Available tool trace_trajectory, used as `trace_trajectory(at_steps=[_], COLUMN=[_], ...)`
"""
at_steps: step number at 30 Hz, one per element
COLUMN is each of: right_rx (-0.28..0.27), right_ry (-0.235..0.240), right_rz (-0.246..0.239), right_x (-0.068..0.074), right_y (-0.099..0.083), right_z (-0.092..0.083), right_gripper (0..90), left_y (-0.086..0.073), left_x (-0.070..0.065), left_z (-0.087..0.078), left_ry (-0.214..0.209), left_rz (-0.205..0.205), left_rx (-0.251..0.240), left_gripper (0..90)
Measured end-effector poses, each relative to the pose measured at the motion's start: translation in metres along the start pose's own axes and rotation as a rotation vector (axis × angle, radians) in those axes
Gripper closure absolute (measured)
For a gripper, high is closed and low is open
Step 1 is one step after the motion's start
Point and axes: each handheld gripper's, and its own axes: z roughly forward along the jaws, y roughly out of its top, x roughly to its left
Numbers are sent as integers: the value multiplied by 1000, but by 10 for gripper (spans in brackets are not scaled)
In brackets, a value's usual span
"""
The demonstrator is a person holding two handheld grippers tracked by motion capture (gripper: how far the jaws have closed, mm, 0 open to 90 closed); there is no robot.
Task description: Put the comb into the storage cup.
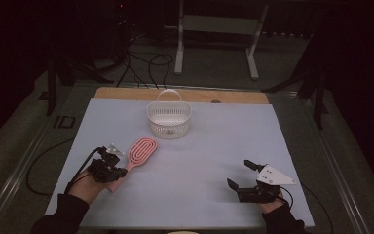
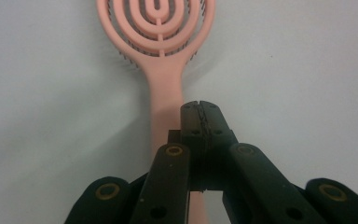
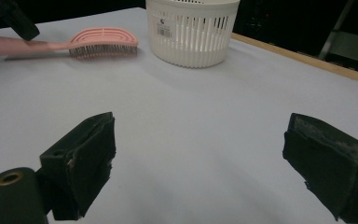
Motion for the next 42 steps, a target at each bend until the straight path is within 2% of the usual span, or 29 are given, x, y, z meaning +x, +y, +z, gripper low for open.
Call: trace_trajectory(at_steps=[9, 20, 21, 24, 29, 38, 42], right_rx=[0, -1, 0, 0, 1, 0, 2], right_ry=[1, 2, 1, 2, 1, 2, 5], right_rz=[0, 1, 0, 3, 3, 2, 3], right_x=[0, -1, 0, -1, -1, -1, -1], right_y=[0, 0, 0, 0, 0, 0, -1], right_z=[0, 0, 0, 0, 0, 0, 1], right_gripper=[90, 89, 90, 89, 89, 89, 89], left_y=[7, 15, 15, 18, 22, 26, 28], left_x=[2, 7, 7, 8, 8, 8, 8], left_z=[-7, -9, -8, -7, -6, -2, 1], left_ry=[18, 37, 38, 44, 62, 94, 108], left_rz=[-7, -31, -31, -37, -45, -49, -44], left_rx=[-7, -4, 0, 9, 26, 63, 81], left_gripper=[898, 752, 716, 684, 540, 363, 235])
